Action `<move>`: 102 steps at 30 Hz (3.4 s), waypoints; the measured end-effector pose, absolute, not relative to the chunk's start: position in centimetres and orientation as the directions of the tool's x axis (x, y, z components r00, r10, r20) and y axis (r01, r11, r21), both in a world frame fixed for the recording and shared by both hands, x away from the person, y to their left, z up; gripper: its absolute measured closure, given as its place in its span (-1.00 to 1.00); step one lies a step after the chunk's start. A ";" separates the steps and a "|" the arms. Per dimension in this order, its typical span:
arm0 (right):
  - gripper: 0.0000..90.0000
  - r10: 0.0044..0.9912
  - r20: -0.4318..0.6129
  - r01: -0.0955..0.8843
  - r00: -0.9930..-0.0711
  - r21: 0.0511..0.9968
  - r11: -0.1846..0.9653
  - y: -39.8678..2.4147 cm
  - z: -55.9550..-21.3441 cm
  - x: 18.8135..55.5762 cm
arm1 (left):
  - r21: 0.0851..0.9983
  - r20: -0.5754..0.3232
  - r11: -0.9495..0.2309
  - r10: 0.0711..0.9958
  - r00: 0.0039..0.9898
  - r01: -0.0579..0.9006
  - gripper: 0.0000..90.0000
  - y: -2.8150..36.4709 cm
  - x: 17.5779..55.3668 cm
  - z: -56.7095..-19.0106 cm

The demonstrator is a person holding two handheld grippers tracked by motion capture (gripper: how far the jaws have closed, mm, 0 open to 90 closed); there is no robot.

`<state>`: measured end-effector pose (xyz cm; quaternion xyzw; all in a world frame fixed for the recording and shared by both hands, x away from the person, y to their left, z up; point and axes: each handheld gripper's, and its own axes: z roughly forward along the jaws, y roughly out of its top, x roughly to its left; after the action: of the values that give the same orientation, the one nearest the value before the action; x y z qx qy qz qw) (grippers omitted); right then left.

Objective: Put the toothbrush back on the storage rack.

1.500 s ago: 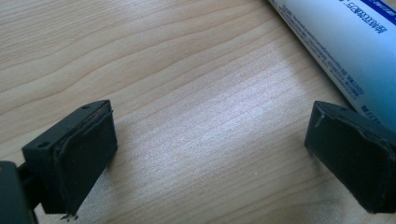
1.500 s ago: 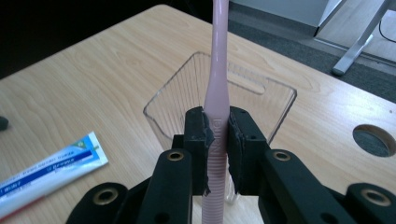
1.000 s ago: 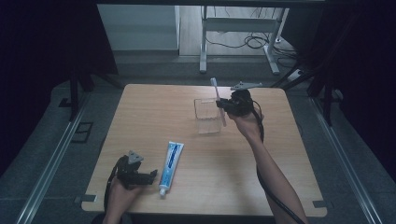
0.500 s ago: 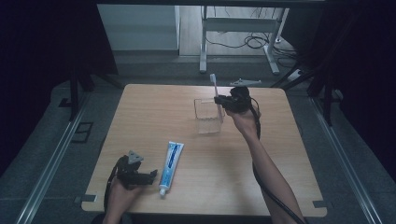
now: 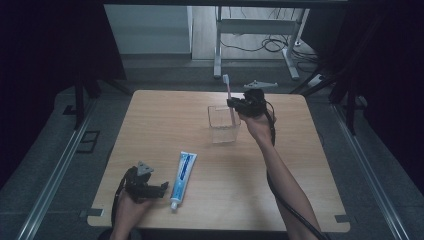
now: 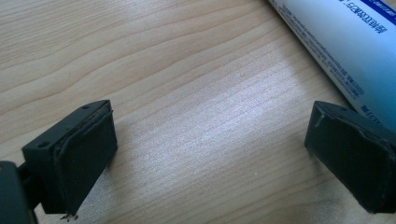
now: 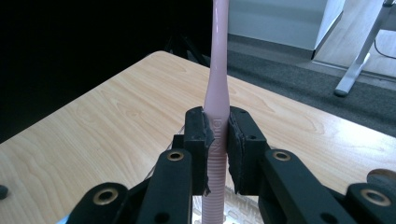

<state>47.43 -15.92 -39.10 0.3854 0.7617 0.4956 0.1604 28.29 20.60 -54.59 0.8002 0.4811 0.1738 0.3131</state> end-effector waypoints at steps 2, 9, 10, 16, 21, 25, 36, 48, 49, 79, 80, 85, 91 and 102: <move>0.74 0.748 0.135 0.424 -0.650 0.881 0.209 -15.8 -39.0 47.6 | 0.668 -0.023 -0.341 0.879 0.476 0.661 -0.95 20.6 28.3 -54.6; 0.74 0.753 0.102 0.400 -0.650 0.888 0.226 -15.0 -39.0 48.2 | 0.668 -0.024 -0.341 0.879 0.477 0.661 -0.95 20.6 28.3 -54.6; 0.74 0.753 0.091 0.393 -0.651 0.890 0.232 -14.9 -39.1 48.2 | 0.668 -0.024 -0.341 0.879 0.477 0.661 -0.95 20.6 28.3 -54.6; 0.74 0.756 0.053 0.385 -0.652 0.883 0.269 -14.8 -40.0 48.4 | 0.669 -0.025 -0.340 0.879 0.476 0.661 -0.95 20.6 28.3 -54.6; 0.74 0.759 0.045 0.390 -0.649 0.877 0.282 -15.0 -40.7 48.5 | 0.669 -0.024 -0.340 0.879 0.476 0.661 -0.95 20.6 28.3 -54.6; 0.74 0.761 0.042 0.394 -0.648 0.873 0.288 -15.1 -41.3 48.4 | 0.669 -0.025 -0.340 0.879 0.477 0.661 -0.95 20.6 28.3 -54.6; 0.74 0.764 0.011 0.400 -0.645 0.857 0.326 -15.1 -43.0 48.7 | 0.669 -0.025 -0.340 0.879 0.477 0.661 -0.95 20.6 28.3 -54.6; 0.73 0.768 0.002 0.423 -0.641 0.836 0.351 -15.2 -44.9 49.1 | 0.668 -0.029 -0.333 0.882 0.471 0.665 -0.95 20.6 28.3 -54.6; 0.73 0.769 0.005 0.427 -0.639 0.834 0.350 -15.2 -45.0 49.1 | 0.668 -0.029 -0.333 0.882 0.471 0.665 -0.95 20.6 28.3 -54.6; 0.72 0.767 -0.038 0.479 -0.641 0.760 0.438 -13.4 -47.3 49.5 | 0.668 -0.029 -0.334 0.882 0.471 0.665 -0.95 20.6 28.2 -54.6; 0.72 0.766 -0.040 0.481 -0.641 0.757 0.442 -13.4 -47.3 49.6 | 0.668 -0.029 -0.334 0.882 0.471 0.665 -0.95 20.6 28.2 -54.6; 0.70 0.775 -0.054 0.497 -0.630 0.739 0.456 -13.2 -47.2 49.8 | 0.668 -0.029 -0.334 0.882 0.471 0.665 -0.95 20.6 28.2 -54.6; 0.61 0.775 -0.066 0.505 -0.628 0.723 0.471 -12.8 -47.1 49.9 | 0.668 -0.029 -0.334 0.882 0.471 0.665 -0.95 20.6 28.2 -54.6; 0.48 0.779 -0.034 0.513 -0.626 0.734 0.444 -12.8 -47.1 49.7 | 0.668 -0.029 -0.333 0.882 0.471 0.665 -0.95 20.6 28.2 -54.6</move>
<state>49.65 -12.77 -47.10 0.3897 0.8289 0.3549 0.1873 28.25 20.56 -54.61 0.7980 0.4847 0.1726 0.3140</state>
